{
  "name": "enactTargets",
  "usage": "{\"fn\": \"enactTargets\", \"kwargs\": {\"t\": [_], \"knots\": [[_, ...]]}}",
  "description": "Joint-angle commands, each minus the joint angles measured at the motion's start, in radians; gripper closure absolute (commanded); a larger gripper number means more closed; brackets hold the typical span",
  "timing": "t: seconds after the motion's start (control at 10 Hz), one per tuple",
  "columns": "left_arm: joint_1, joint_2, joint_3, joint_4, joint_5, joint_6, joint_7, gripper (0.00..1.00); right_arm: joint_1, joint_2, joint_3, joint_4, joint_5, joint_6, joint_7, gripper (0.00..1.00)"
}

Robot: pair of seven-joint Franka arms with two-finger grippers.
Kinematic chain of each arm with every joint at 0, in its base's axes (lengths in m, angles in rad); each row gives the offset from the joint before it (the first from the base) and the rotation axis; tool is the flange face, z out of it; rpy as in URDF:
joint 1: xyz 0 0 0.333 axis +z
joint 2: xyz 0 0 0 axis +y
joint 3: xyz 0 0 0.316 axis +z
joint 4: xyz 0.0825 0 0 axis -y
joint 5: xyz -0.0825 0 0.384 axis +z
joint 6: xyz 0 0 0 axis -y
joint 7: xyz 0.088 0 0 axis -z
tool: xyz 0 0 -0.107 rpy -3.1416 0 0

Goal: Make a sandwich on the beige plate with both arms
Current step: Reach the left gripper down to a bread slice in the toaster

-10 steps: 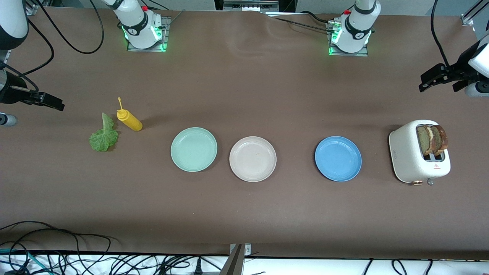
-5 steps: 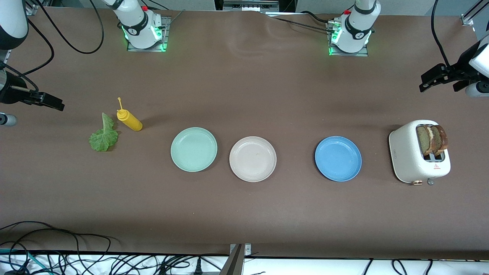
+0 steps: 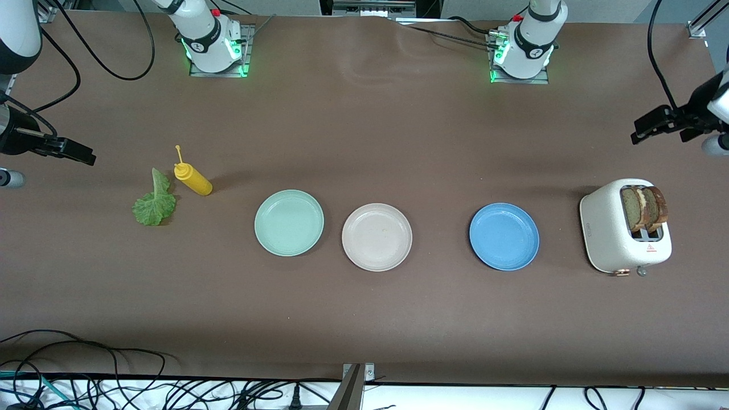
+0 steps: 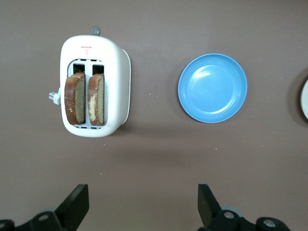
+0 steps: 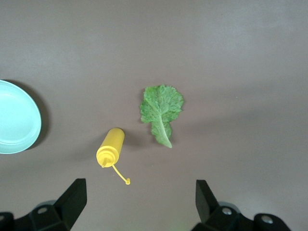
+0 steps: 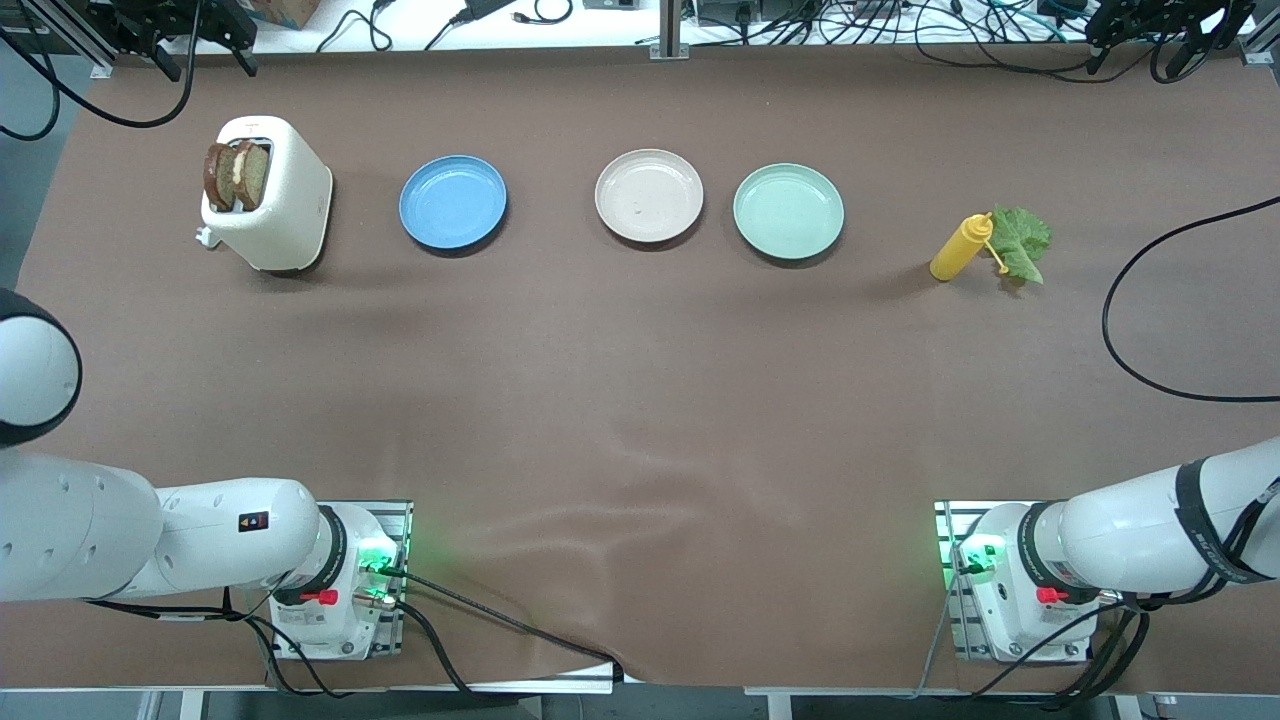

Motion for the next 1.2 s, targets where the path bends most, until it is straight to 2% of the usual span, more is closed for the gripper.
{"fn": "enactTargets", "kwargs": {"t": [0.0, 0.3, 0.6, 0.7, 1.1], "knots": [[0.035, 0.076, -0.006, 0.032, 0.023, -0.002, 0.020, 0.00, -0.006, -0.013, -0.001, -0.002, 0.055, -0.013, 0.015, 0.00], [0.118, 0.124, -0.007, 0.061, 0.025, -0.002, 0.026, 0.00, -0.006, -0.011, -0.001, -0.002, 0.060, -0.013, 0.049, 0.00], [0.115, 0.226, -0.009, 0.082, 0.020, 0.010, 0.023, 0.00, -0.006, -0.011, -0.001, -0.005, 0.058, -0.014, 0.048, 0.00], [0.118, 0.277, -0.009, 0.114, 0.025, 0.053, 0.025, 0.00, -0.006, -0.011, -0.002, -0.005, 0.058, -0.019, 0.048, 0.00], [0.118, 0.381, -0.007, 0.115, 0.037, 0.162, 0.023, 0.00, -0.005, -0.011, -0.001, -0.004, 0.057, -0.022, 0.049, 0.00]]}}
